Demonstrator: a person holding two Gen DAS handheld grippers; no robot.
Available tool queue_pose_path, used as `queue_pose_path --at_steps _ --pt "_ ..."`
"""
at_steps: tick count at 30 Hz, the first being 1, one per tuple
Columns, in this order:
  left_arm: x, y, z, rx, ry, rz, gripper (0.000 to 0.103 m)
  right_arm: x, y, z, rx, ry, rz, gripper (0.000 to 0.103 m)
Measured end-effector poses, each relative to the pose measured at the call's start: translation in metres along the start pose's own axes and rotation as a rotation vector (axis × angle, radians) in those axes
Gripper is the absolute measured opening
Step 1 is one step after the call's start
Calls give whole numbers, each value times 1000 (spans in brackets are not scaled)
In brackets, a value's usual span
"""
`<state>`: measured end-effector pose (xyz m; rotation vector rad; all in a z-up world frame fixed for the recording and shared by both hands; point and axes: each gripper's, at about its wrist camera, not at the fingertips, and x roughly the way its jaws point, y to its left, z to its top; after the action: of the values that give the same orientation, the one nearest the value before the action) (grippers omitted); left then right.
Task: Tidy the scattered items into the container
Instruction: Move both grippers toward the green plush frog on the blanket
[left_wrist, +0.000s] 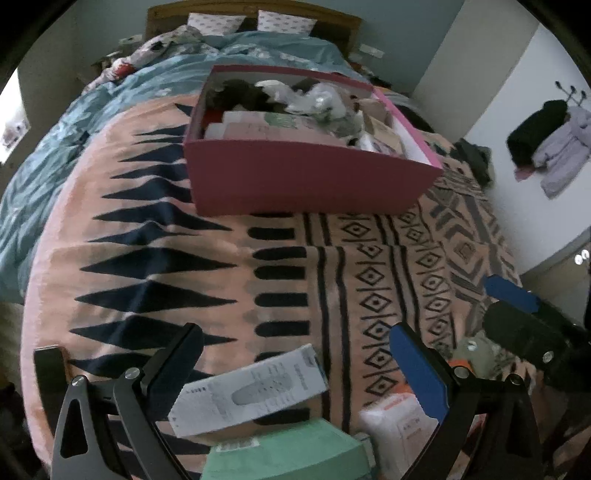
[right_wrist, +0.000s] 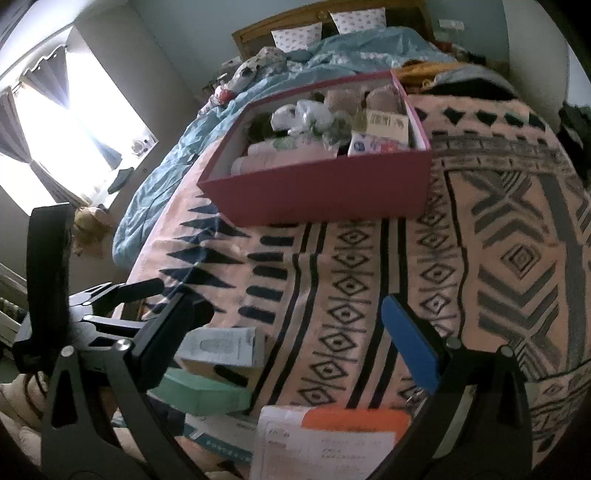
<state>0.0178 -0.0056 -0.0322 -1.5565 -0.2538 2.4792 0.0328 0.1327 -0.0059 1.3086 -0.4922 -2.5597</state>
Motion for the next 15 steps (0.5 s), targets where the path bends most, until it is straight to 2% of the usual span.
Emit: queue_pose_path --at_steps 3,5,10,15 --pt "1 -6 -5 32 12 -76 102 -10 -10 -9 67 -45 53 102" --pt "-1 -12 -7 60 7 -130 102 -17 -16 -16 82 -59 49 102" --pt "0 -32 -13 135 10 -203 102 -31 -29 -33 90 -34 -43 102" --pt "5 -58 -20 206 31 -214 102 -54 -61 -54 168 -36 -131 102"
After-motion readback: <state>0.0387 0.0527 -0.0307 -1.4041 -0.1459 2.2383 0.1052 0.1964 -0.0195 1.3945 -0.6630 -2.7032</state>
